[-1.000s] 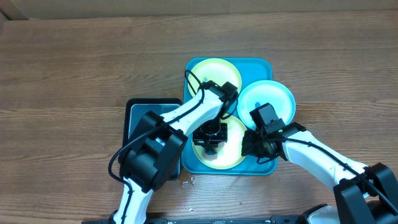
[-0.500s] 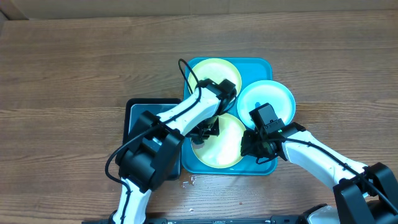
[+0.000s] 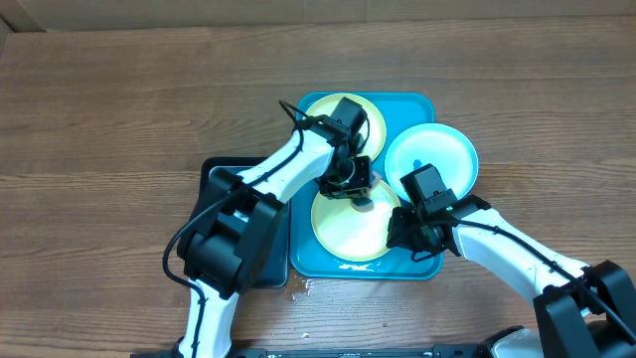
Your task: Clean dirty plates on tray and stack at the side
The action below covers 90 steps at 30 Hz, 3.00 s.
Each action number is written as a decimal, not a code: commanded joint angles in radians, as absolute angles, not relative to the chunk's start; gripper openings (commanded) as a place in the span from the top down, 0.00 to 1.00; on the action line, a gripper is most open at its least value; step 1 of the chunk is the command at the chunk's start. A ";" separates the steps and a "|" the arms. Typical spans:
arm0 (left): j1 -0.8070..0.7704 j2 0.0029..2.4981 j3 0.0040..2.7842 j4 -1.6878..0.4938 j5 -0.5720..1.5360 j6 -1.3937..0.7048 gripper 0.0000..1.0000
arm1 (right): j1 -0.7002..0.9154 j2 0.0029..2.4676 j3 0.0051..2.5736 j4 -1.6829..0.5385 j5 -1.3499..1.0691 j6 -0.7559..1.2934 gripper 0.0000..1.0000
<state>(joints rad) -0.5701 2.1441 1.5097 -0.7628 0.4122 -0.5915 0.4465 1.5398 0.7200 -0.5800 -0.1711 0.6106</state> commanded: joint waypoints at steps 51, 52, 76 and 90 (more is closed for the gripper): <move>-0.326 1.556 1.385 -1.344 -0.285 -0.561 0.96 | 0.448 1.560 0.739 -0.658 -0.113 0.577 0.96; -0.310 1.557 1.330 -1.305 -0.269 -0.561 0.96 | 0.448 1.560 0.754 -0.677 -0.113 0.576 0.96; -0.195 1.390 1.438 -1.291 -0.030 -0.478 0.00 | 0.604 1.560 1.358 -1.121 0.069 0.365 0.96; -0.046 1.161 1.743 -1.422 -0.037 -0.424 0.00 | 0.943 1.660 1.426 -0.796 0.579 0.365 0.96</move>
<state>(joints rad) -0.0544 1.1980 1.7237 -1.4174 -0.0338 -0.4759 0.8814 1.6203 1.4025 -0.8253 0.3508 0.3649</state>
